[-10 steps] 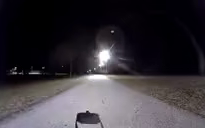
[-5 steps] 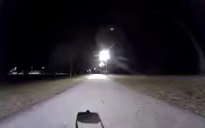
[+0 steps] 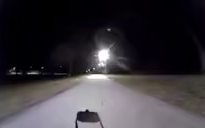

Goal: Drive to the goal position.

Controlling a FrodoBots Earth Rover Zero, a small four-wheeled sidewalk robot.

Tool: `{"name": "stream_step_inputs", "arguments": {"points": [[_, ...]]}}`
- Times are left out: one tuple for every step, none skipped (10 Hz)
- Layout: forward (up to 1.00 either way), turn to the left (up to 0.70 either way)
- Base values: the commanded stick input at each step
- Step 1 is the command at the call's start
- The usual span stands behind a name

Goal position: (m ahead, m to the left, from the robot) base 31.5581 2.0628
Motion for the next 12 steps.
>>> {"name": "stream_step_inputs", "arguments": {"points": [[0.85,0.00],[0.85,0.00],[0.85,0.00],[0.66,0.00],[0.13,0.00],[0.00,0.00],[0.30,0.00],[1.00,0.00],[1.00,0.00],[1.00,0.00],[1.00,0.00],[1.00,0.00]]}}
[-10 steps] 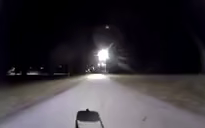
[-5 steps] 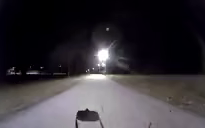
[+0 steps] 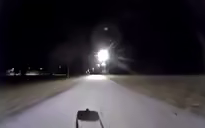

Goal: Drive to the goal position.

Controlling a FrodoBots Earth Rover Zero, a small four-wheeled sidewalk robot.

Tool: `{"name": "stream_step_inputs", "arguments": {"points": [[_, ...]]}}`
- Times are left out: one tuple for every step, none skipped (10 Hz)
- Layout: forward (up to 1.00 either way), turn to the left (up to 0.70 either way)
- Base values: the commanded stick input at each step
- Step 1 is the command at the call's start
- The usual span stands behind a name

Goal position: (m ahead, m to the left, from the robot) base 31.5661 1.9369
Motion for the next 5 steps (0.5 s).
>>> {"name": "stream_step_inputs", "arguments": {"points": [[1.00,0.00],[1.00,0.08],[1.00,0.19],[1.00,0.11],[1.00,0.00]]}}
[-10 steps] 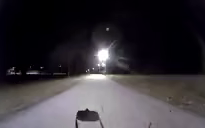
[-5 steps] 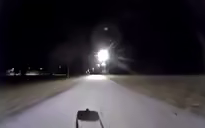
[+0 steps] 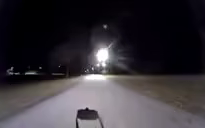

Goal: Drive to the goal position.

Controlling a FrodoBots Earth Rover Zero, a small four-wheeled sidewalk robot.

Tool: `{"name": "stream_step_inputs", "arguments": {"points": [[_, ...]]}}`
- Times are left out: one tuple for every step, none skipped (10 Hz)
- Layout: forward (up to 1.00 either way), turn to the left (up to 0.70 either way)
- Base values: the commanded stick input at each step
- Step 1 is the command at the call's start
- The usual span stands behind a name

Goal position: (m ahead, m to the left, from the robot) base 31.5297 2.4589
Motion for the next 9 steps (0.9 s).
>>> {"name": "stream_step_inputs", "arguments": {"points": [[1.00,0.00],[1.00,0.00],[1.00,0.00],[1.00,0.09],[1.00,0.23],[1.00,0.07],[1.00,0.00],[1.00,0.00],[1.00,0.00]]}}
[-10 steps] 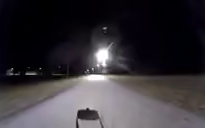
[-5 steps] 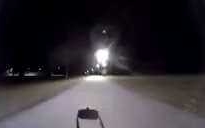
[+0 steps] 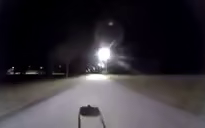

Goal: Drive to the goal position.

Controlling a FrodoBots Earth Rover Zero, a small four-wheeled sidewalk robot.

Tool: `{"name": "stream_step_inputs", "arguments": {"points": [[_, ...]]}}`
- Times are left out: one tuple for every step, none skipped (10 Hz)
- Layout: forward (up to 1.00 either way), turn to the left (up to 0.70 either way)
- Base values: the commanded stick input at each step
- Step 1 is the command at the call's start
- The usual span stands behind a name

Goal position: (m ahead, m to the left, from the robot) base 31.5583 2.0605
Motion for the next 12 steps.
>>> {"name": "stream_step_inputs", "arguments": {"points": [[1.00,0.00],[1.00,0.00],[1.00,0.00],[1.00,0.00],[1.00,0.00],[1.00,0.00],[1.00,0.00],[1.00,0.00],[1.00,0.00],[1.00,0.00],[1.00,0.00],[1.00,0.00]]}}
